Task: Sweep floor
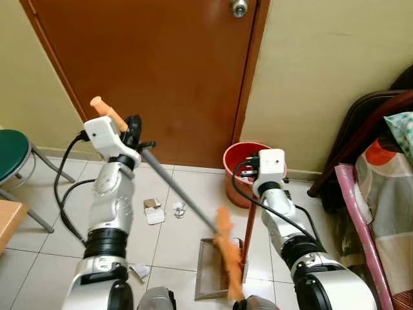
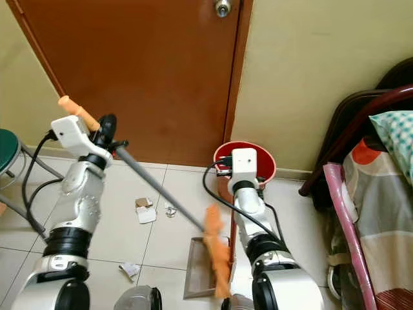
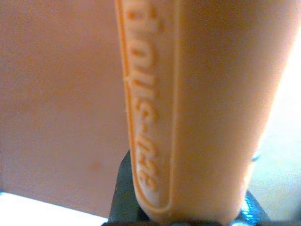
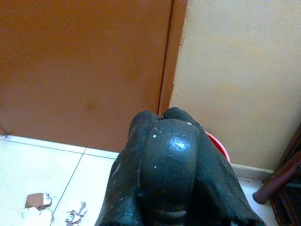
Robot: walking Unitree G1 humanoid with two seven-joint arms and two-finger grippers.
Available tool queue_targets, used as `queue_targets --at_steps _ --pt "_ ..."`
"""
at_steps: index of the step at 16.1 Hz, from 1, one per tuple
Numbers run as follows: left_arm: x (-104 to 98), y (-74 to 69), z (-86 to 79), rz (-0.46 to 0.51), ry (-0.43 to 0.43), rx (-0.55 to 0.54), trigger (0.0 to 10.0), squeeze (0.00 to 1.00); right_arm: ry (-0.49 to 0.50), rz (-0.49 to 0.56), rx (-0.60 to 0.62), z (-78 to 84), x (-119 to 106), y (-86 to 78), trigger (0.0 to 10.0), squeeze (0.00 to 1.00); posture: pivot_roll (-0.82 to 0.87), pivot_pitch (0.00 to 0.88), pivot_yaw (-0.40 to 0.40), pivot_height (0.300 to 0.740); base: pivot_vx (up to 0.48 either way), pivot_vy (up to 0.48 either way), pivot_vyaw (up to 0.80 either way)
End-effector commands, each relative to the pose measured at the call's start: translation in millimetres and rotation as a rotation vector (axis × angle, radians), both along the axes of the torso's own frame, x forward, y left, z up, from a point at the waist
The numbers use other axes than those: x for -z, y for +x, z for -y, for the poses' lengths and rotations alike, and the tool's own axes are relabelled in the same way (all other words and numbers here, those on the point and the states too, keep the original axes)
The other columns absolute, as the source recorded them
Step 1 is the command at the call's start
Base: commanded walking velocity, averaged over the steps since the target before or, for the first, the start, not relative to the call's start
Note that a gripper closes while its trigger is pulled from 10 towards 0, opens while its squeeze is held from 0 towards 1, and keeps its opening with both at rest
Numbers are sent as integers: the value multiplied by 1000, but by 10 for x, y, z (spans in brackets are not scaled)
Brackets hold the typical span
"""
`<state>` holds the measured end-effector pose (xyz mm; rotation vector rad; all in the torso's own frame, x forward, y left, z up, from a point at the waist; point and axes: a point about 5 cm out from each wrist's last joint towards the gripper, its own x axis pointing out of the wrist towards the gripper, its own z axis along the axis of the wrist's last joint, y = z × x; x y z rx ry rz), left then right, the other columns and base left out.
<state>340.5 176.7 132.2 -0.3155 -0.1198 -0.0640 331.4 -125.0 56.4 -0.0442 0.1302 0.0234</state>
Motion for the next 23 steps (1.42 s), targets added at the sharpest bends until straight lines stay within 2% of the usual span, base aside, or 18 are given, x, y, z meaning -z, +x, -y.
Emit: queue_targets --at_steps 1,4,6,9,12,14,15,18,19,23 --pt "-85 -21 -89 52 50 -3 10000 0 22 22 21 17 -48 17 10000 0 66 0 8 740 0 0 0" --pt "-15 -181 -306 43 172 2 10000 0 0 68 77 218 -40 -78 10000 0 58 0 18 740 0 0 0" --pt "83 -292 -400 15 200 -7 10000 0 -14 77 117 382 5 -172 10000 0 53 0 28 740 0 0 0" --pt "292 -413 -354 -38 235 21 10000 0 -22 70 161 548 54 -276 10000 0 47 0 30 740 0 0 0" --pt "375 -494 -264 -55 288 54 10000 0 -36 101 173 615 -29 -277 10000 0 19 0 43 740 0 0 0" --pt "421 -588 -277 -61 348 58 10000 0 -30 117 172 694 -83 -295 10000 0 17 0 42 740 0 0 0" --pt "433 -614 -295 -67 344 48 10000 0 -13 122 167 715 -100 -304 10000 0 15 0 38 740 0 0 0" --pt "475 -660 -335 -87 377 40 10000 0 15 125 149 737 -146 -300 10000 0 10 0 62 740 0 0 0" --pt "480 -681 -368 -96 396 30 10000 0 39 133 137 709 -197 -255 10000 0 10 0 62 740 0 0 0" --pt "574 -708 -425 -128 453 -1 10000 0 116 205 35 457 -489 -48 10000 0 4 0 56 740 0 0 0"
